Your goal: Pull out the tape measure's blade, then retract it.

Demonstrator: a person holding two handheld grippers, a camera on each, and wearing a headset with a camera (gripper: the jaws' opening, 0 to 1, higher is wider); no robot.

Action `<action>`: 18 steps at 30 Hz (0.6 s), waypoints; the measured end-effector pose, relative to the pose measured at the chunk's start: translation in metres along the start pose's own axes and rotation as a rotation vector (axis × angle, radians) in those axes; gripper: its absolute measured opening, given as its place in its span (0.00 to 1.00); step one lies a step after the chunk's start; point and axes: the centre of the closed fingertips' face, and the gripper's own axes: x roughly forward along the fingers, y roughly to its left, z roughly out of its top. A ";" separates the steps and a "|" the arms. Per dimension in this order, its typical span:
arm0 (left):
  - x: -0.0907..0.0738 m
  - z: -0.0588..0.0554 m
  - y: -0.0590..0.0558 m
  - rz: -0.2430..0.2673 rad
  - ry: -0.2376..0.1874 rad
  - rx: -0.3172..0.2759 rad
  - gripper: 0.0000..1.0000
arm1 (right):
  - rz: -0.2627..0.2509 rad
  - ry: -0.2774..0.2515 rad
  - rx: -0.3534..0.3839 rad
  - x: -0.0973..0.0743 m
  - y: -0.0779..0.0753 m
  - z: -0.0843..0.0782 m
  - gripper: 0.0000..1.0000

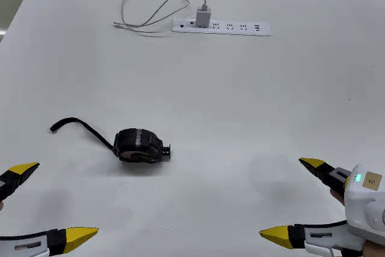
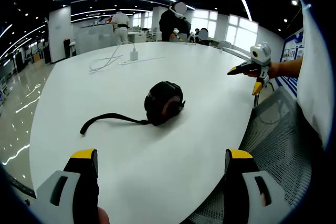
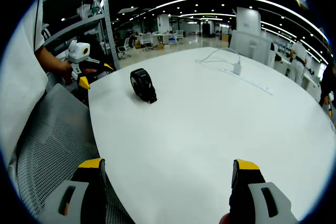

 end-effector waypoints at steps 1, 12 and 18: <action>0.000 0.000 0.000 0.002 0.000 0.001 0.99 | -0.001 0.000 0.000 0.000 0.000 0.000 0.99; -0.001 0.004 0.004 0.016 -0.011 0.015 0.99 | -0.007 0.002 0.001 -0.002 -0.001 0.000 0.99; -0.001 0.004 0.002 0.016 -0.011 0.009 0.99 | -0.010 0.001 0.004 -0.002 -0.001 0.000 0.99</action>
